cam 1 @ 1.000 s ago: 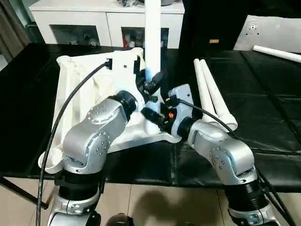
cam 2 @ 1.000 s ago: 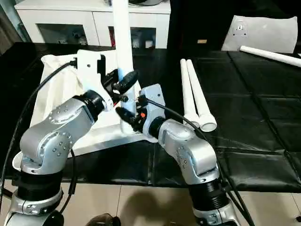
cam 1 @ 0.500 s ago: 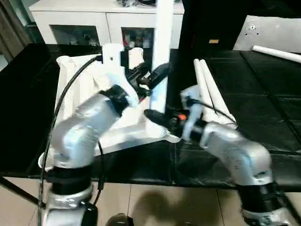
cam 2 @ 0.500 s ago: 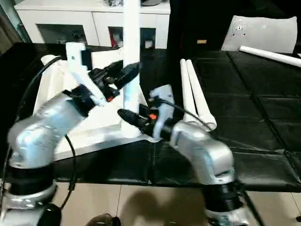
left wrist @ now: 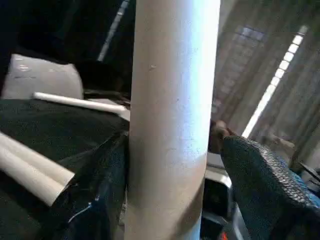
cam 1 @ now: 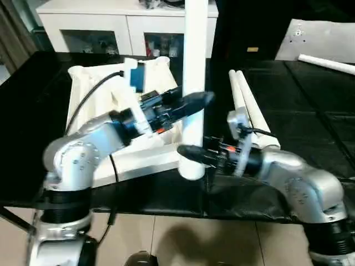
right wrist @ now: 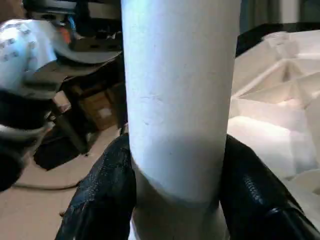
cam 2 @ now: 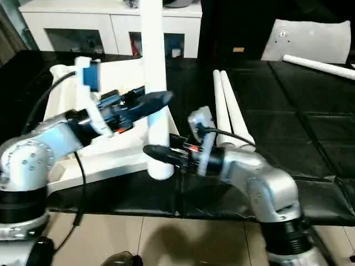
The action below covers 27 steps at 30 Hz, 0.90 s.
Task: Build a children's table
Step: Pick table leg
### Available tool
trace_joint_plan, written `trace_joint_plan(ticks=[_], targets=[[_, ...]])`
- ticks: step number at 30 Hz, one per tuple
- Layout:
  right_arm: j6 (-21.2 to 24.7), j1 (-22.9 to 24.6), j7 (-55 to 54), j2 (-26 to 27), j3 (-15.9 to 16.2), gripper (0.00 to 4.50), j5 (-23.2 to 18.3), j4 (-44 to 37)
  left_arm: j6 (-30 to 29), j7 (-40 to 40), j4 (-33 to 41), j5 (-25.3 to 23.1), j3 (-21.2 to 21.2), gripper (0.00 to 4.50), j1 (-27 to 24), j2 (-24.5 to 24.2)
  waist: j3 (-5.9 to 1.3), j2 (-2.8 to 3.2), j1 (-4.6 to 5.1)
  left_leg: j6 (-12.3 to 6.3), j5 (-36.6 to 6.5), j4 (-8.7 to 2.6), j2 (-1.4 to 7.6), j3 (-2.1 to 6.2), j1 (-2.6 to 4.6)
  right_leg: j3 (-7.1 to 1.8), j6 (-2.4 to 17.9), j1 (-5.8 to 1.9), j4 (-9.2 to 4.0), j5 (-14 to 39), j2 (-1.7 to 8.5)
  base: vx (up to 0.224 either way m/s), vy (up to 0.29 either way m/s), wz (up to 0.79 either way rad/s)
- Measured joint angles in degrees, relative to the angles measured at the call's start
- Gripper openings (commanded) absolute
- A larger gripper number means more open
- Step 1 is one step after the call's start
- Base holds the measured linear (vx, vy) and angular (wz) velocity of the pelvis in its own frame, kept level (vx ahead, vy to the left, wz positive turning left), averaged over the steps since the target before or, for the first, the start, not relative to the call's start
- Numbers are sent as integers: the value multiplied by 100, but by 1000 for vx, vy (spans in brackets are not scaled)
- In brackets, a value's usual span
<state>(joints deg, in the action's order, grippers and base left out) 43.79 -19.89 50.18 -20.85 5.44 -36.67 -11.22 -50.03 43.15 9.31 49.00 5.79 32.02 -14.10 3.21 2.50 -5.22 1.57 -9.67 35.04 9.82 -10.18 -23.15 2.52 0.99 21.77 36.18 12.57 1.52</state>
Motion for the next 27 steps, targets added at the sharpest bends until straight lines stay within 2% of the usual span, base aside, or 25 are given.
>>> trace_joint_plan(ticks=[3,5,13,27], targets=[[9,0,183,-61,-1,191,-123,0,54,194,-141,56,2,278,0,21,0,1,5,0,0,0,0,0,0,0,2,0,0,-1,0,0,0,0],[52,1,311,-93,-5,191,-218,0,67,302,-221,91,2,249,0,72,0,1,4,0,0,1,0,0,0,0,2,0,0,-1,0,0,0,0],[59,0,482,-219,-5,191,-301,0,130,523,-362,144,3,189,1,51,-1,2,2,-1,1,1,1,0,1,1,4,-1,0,-2,0,0,0,0],[26,0,481,-222,-4,191,-315,0,118,493,-385,253,25,184,-7,35,-1,2,-1,-2,1,3,1,0,1,1,5,-2,0,-3,0,0,0,0]])
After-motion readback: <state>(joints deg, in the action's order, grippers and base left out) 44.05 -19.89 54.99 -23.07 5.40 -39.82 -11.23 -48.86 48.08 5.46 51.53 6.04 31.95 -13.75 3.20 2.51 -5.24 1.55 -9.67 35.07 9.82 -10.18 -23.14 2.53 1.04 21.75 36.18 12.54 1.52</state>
